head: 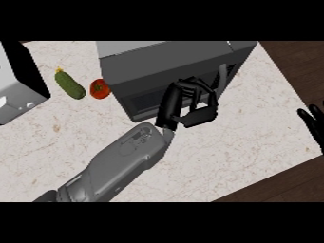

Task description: Pick up the milk, place it into the microwave and close the microwave

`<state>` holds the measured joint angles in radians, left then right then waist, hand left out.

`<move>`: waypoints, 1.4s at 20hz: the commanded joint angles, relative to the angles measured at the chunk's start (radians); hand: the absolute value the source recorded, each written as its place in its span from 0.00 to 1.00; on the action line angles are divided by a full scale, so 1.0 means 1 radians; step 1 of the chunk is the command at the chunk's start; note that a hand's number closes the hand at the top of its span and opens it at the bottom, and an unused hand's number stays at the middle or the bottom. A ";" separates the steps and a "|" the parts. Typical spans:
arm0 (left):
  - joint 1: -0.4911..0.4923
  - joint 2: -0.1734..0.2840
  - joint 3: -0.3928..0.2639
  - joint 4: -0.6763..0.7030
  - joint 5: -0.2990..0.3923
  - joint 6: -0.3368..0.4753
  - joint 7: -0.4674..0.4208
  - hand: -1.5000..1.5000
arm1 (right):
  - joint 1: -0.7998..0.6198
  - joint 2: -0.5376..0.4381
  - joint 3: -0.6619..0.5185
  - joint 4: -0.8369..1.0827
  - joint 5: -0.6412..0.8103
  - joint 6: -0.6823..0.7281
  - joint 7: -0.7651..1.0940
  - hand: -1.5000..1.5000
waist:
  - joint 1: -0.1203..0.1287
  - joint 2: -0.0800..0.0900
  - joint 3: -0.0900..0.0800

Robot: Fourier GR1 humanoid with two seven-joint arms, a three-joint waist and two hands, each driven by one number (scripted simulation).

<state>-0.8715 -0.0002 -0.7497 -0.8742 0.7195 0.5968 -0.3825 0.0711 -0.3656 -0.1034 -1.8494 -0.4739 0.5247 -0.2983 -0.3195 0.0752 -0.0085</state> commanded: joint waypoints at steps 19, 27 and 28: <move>-0.072 0.000 0.030 0.123 0.147 -0.034 -0.183 1.00 | -0.067 -0.068 -0.041 -0.052 -0.134 0.000 0.089 0.00 | -0.039 0.021 0.004; -0.077 0.000 0.028 0.141 0.186 -0.037 -0.222 1.00 | -0.076 -0.099 -0.064 -0.064 -0.175 -0.001 0.117 0.00 | -0.048 0.020 0.005; -0.077 0.000 0.033 0.151 0.188 -0.028 -0.226 1.00 | -0.078 -0.108 -0.070 -0.064 -0.181 0.000 0.123 0.00 | -0.045 0.020 0.005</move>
<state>-0.8859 -0.0005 -0.7579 -0.8109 0.8853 0.5812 -0.6212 -0.0009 -0.4581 -0.1618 -1.9088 -0.6359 0.5251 -0.1887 -0.3570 0.0821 -0.0022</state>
